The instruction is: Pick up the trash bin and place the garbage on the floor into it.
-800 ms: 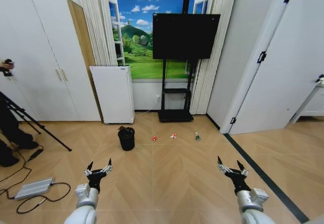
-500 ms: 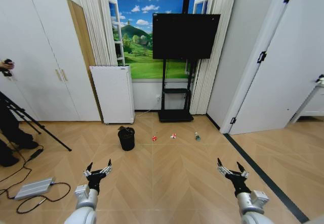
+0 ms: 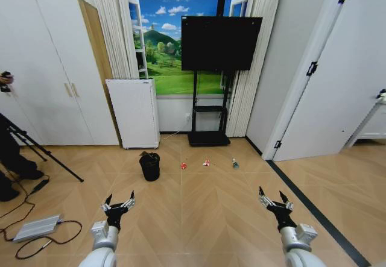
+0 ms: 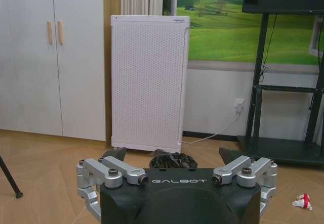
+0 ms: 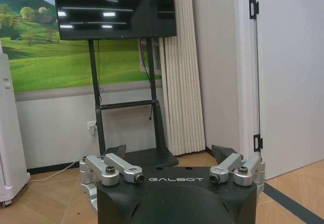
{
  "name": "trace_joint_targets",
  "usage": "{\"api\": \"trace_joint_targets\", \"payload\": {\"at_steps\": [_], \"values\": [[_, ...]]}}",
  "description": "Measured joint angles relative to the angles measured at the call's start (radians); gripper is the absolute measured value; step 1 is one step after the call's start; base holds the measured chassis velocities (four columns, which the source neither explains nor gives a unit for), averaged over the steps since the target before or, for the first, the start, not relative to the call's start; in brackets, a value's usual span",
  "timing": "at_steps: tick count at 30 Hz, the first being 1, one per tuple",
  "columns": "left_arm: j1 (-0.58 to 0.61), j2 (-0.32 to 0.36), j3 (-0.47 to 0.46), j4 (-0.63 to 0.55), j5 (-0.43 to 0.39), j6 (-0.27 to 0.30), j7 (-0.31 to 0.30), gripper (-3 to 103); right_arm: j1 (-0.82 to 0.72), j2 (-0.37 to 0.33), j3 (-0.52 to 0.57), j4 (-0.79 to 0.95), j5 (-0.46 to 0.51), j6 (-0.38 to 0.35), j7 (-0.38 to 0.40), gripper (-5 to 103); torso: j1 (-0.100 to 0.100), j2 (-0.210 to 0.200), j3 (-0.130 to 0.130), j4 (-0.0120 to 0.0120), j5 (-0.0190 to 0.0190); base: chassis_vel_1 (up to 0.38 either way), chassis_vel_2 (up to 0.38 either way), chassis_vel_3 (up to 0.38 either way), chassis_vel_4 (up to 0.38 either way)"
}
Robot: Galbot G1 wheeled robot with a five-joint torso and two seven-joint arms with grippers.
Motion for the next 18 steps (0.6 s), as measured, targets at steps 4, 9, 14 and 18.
{"api": "trace_joint_targets", "payload": {"at_steps": [4, 9, 14, 18], "values": [[-0.004, -0.001, 0.000, 0.000, 0.000, 0.000, 0.000, 100, 0.000, -0.002, 0.002, 0.000, 0.001, 0.000, 0.000, 98, 0.000, 0.000, 0.000, 0.0003, 0.0002, -0.218, 0.222, 0.237, -0.226], [-0.007, -0.002, 0.002, 0.001, 0.000, 0.000, 0.001, 100, 0.002, -0.004, 0.003, 0.000, 0.005, 0.003, -0.003, 100, 0.000, 0.000, 0.000, -0.0001, 0.0003, -0.262, 0.244, 0.265, -0.271], [-0.006, -0.002, 0.001, 0.003, 0.001, 0.000, 0.001, 100, 0.003, -0.004, 0.000, 0.000, 0.007, 0.007, -0.006, 100, 0.000, 0.000, 0.000, -0.0001, -0.0004, -0.303, 0.305, 0.313, -0.297], [-0.005, -0.002, -0.001, 0.003, 0.000, 0.000, 0.001, 100, 0.003, -0.004, -0.001, 0.000, 0.007, 0.008, -0.007, 100, 0.000, 0.000, 0.000, 0.0004, 0.0003, -0.349, 0.354, 0.365, -0.366]]}}
